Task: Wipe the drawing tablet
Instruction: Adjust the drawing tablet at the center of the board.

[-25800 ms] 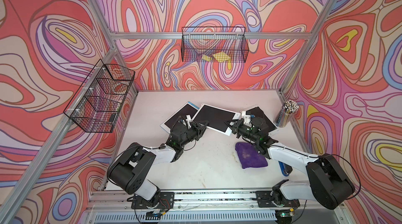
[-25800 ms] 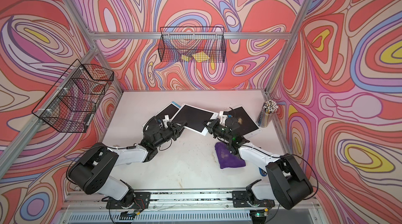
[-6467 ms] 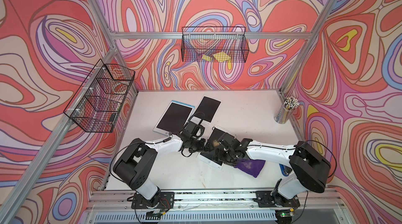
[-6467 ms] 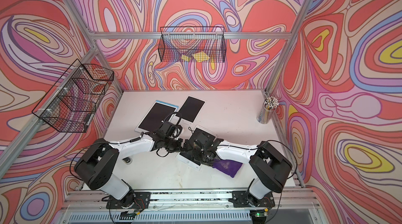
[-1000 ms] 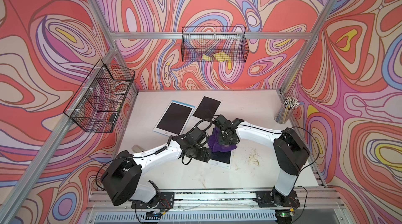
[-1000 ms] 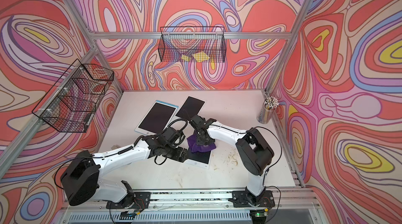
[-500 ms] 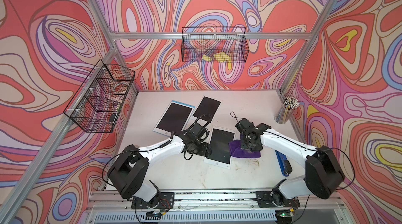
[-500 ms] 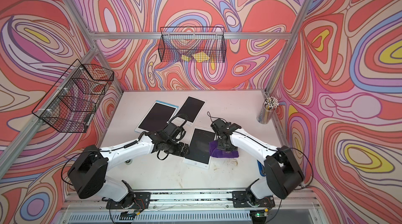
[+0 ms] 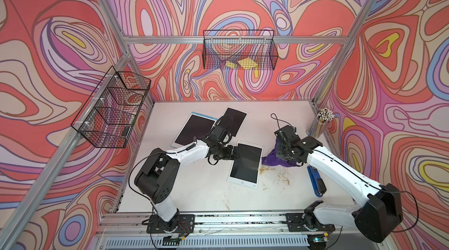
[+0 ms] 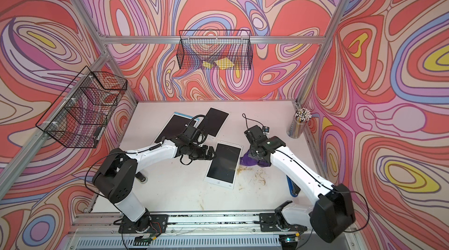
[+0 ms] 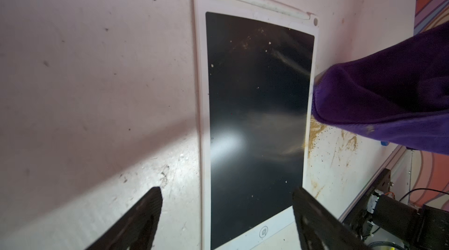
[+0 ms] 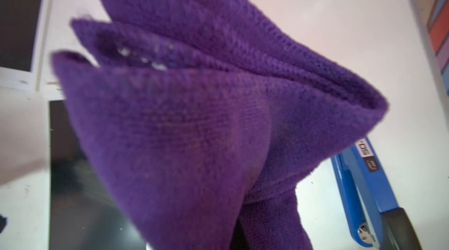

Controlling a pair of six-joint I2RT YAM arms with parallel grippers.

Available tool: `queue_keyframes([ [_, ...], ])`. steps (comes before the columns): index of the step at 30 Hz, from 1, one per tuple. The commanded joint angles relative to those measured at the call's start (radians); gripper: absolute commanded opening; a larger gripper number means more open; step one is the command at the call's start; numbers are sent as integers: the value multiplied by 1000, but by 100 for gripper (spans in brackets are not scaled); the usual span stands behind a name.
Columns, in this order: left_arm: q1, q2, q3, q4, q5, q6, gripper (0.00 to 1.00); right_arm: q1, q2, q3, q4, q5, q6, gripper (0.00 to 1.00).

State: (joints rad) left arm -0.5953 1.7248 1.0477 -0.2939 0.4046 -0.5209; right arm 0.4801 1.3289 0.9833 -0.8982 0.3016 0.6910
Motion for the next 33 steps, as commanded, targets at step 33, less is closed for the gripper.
queue_keyframes([
  [33,-256,-179,-383,93,74,-215,87,38,504,195,318,-463,-204,0],
])
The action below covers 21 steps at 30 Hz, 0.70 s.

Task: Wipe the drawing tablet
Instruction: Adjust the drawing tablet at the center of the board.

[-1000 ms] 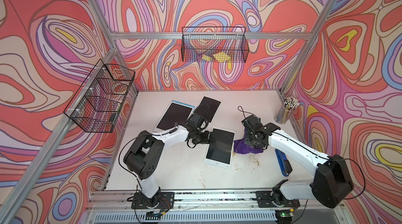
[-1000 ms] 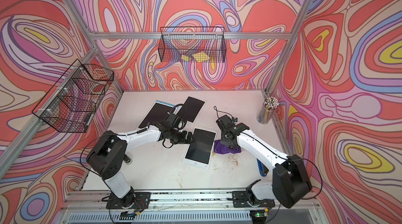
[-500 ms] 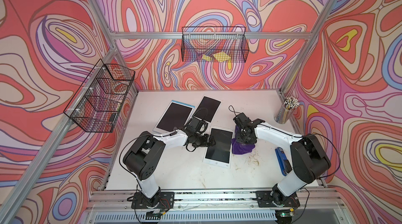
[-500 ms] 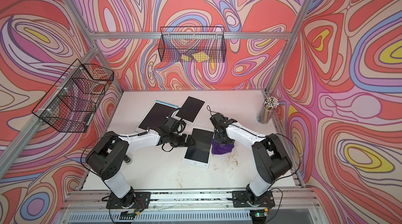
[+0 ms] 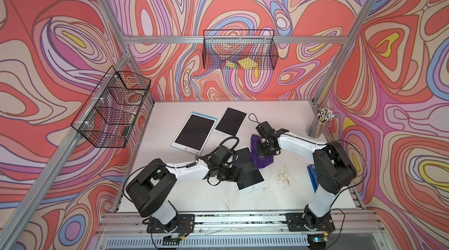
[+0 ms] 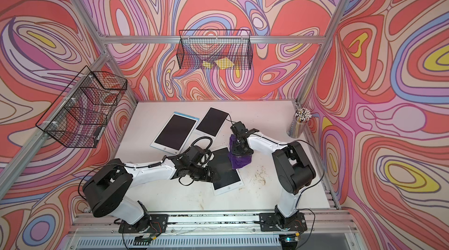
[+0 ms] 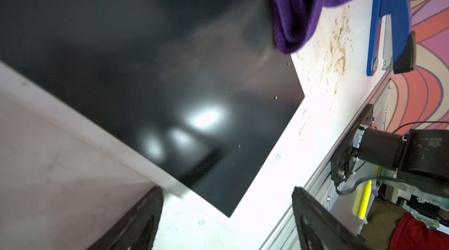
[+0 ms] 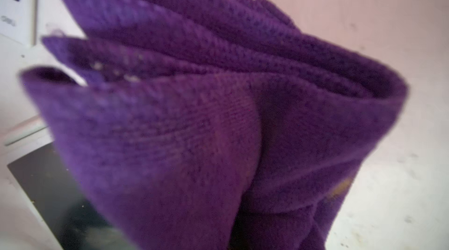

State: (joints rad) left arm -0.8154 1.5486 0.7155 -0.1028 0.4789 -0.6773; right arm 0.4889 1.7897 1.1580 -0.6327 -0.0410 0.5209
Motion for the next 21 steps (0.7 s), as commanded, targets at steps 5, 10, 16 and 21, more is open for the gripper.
queue_keyframes([
  [5,-99,-46,-83,-95,-19,-113,87,58,101,84,62,-205,-52,0],
  [10,-117,-65,-107,-95,-29,-133,87,90,160,173,47,-253,-64,0],
  [16,-124,-67,-133,-90,-14,-142,88,89,172,188,43,-265,-61,0],
  [21,-123,-179,-64,-274,-63,-57,89,-58,10,113,36,-206,-30,0],
])
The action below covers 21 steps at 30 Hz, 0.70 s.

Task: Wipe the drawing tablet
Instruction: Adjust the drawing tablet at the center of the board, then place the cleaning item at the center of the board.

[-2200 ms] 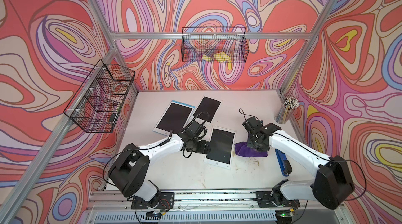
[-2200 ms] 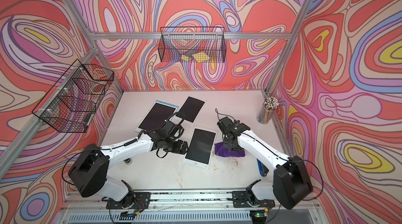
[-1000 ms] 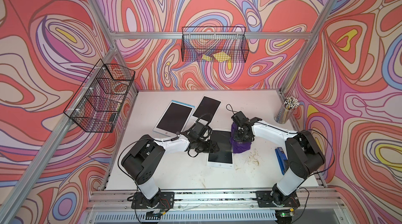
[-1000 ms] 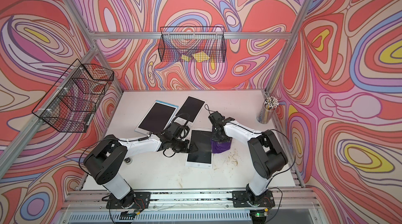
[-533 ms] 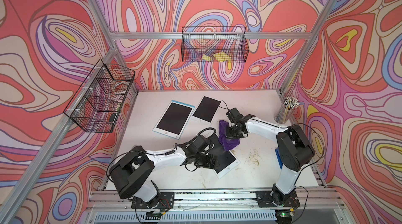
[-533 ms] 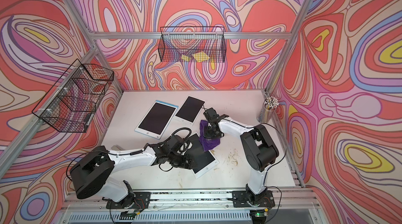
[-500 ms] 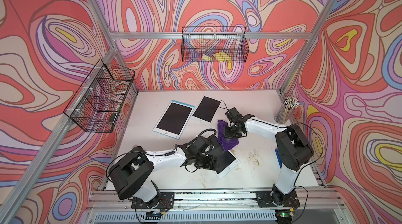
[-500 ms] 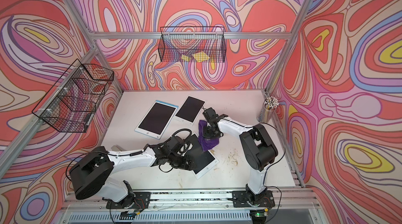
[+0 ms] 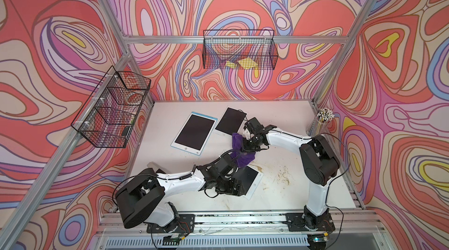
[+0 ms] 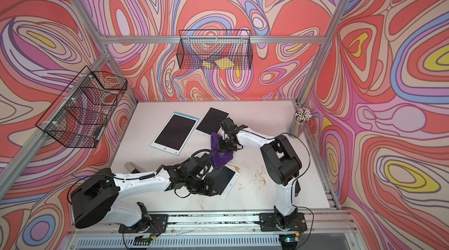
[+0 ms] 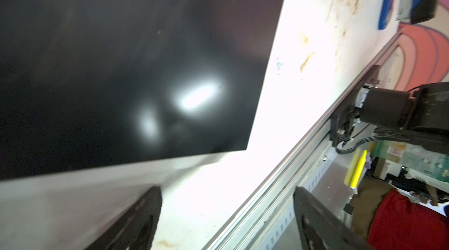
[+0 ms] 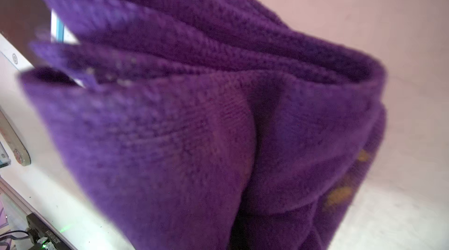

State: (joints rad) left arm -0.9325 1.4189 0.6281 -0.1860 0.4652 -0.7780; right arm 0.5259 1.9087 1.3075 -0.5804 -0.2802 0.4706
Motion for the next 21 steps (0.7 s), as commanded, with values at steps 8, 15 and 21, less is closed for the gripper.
queue_keyframes([
  [8,96,-84,245,-447,-53,224,91,-213,-287,23,-251,265,-93,0],
  [15,329,81,471,-528,-201,380,84,-213,-281,-25,-249,320,-88,0],
  [21,349,226,542,-487,-264,468,71,-212,-261,-77,-195,218,-126,69],
])
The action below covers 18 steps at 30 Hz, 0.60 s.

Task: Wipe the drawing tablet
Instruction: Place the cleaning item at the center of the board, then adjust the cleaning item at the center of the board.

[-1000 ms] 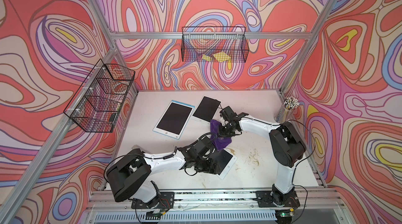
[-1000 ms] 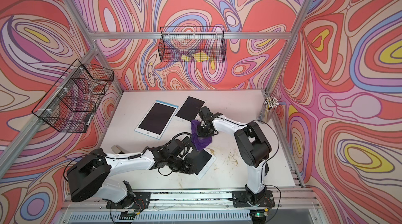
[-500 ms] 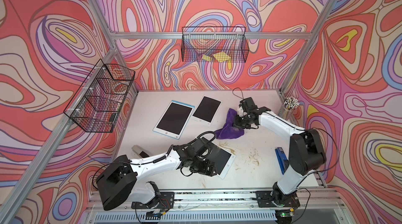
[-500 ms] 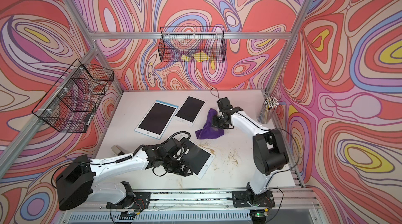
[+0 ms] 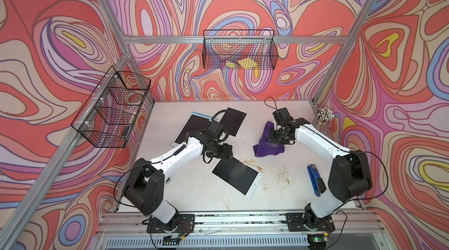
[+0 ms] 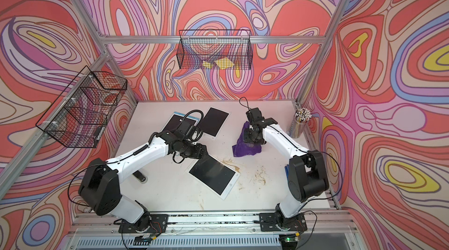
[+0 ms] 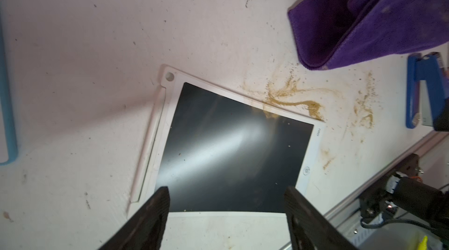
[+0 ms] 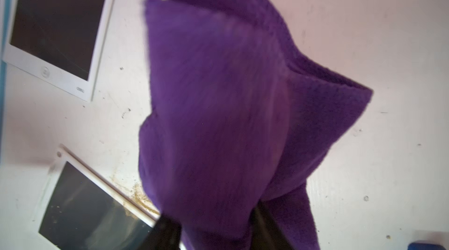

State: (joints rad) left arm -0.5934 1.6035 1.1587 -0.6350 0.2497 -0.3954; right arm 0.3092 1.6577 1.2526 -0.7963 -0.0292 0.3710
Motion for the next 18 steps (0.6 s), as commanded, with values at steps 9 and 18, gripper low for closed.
queue_keyframes([
  [9,17,87,24,-57,-49,144,74,54,-102,-70,5,43,-118,98],
  [18,63,154,88,-158,-48,240,76,82,153,-88,82,148,-35,97],
])
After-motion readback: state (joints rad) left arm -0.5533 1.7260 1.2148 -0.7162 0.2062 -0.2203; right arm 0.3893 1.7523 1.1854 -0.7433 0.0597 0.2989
